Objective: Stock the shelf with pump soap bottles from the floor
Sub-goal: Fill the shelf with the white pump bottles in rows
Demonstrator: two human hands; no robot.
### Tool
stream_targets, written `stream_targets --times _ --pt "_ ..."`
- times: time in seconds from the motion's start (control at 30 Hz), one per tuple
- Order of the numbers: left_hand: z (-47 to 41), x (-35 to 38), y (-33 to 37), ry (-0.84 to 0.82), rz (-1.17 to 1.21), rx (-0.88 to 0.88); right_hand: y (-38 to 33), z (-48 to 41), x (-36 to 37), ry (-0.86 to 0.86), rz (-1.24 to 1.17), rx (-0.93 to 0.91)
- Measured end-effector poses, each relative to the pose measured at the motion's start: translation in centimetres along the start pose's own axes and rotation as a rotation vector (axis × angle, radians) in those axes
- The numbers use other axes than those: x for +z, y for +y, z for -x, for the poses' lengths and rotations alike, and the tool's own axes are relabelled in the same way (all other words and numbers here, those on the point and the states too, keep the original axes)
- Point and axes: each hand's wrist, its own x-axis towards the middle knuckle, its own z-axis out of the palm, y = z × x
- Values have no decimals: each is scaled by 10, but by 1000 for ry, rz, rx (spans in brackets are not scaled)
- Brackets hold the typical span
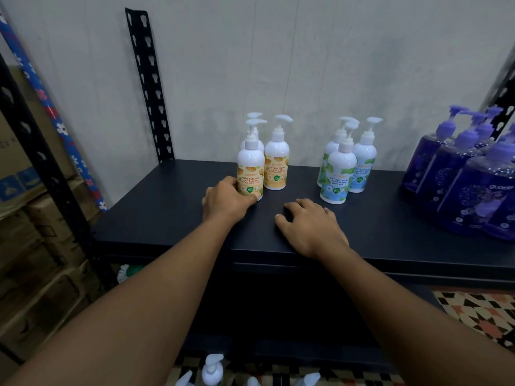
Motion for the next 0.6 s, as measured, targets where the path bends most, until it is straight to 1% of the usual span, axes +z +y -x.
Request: stream_targets --times 0.27,0.33,0.47,0.5,0.6 --pt "3 0 1 -8 -32 -22 1 -2 1 11 -3 -3" --pt "7 -2 2 -12 -29 -38 3 -1 1 65 -17 -3" --pt "32 -10 4 -11 -55 -28 3 8 1 307 -54 -20" --pt "42 -13 4 -13 -78 -17 3 11 1 336 -50 -22" --pt "80 -21 5 -25 -190 50 5 25 -1 295 -44 0"
